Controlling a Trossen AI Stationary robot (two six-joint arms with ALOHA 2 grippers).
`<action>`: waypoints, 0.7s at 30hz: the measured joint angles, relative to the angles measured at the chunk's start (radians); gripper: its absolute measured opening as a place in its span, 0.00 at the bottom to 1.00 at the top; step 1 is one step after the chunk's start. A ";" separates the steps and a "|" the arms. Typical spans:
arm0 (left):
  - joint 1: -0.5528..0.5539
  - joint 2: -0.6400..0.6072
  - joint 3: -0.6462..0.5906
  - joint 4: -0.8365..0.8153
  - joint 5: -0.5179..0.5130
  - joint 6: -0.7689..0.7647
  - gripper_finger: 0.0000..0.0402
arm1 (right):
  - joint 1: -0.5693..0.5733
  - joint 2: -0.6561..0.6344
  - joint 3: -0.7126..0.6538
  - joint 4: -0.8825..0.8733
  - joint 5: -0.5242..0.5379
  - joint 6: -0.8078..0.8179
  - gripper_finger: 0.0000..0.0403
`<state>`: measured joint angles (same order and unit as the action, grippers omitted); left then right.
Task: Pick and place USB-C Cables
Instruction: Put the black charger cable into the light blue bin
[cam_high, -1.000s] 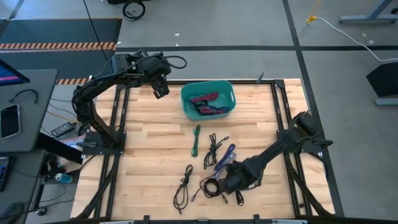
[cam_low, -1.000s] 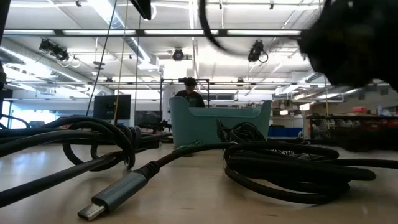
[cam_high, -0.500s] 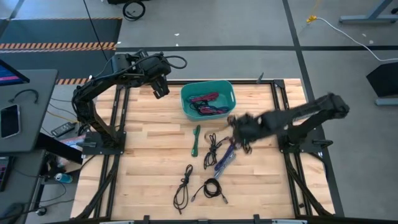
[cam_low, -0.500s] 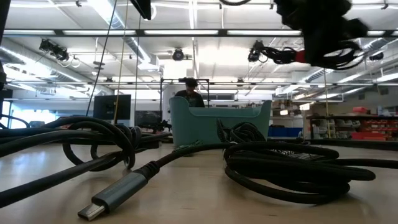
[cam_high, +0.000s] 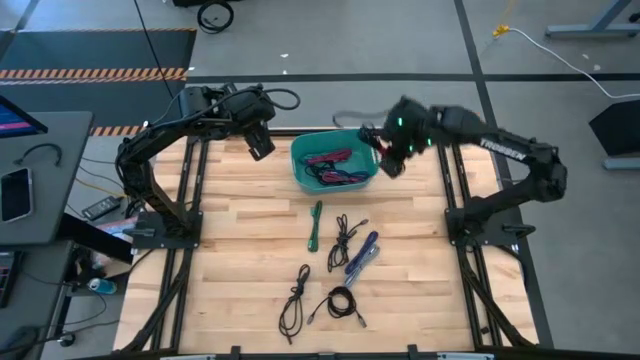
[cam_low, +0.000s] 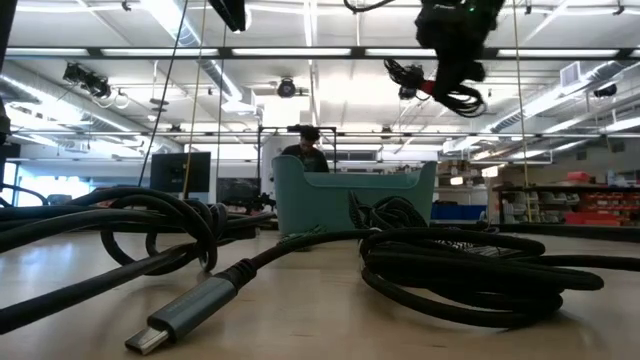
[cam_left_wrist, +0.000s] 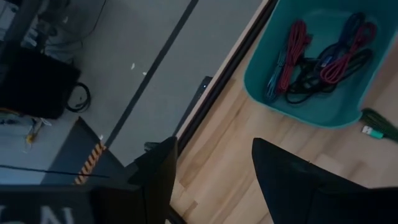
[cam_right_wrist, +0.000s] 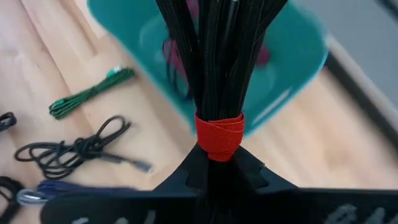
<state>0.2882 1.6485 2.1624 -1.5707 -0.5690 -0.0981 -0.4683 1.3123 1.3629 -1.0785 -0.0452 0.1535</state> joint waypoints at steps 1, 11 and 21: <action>0.000 0.000 0.000 0.000 0.000 -0.019 0.54 | -0.032 0.022 0.035 0.000 -0.023 -0.058 0.07; -0.001 0.000 0.000 0.000 0.000 -0.136 0.54 | -0.167 0.343 0.444 0.001 -0.288 -0.446 0.07; -0.034 0.000 0.000 0.000 0.000 -0.156 0.54 | -0.140 0.642 0.598 -0.045 -0.500 -0.648 0.07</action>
<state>0.2540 1.6485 2.1624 -1.5711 -0.5694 -0.2543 -0.6088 1.9544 1.9610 -1.1238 -0.5447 -0.4942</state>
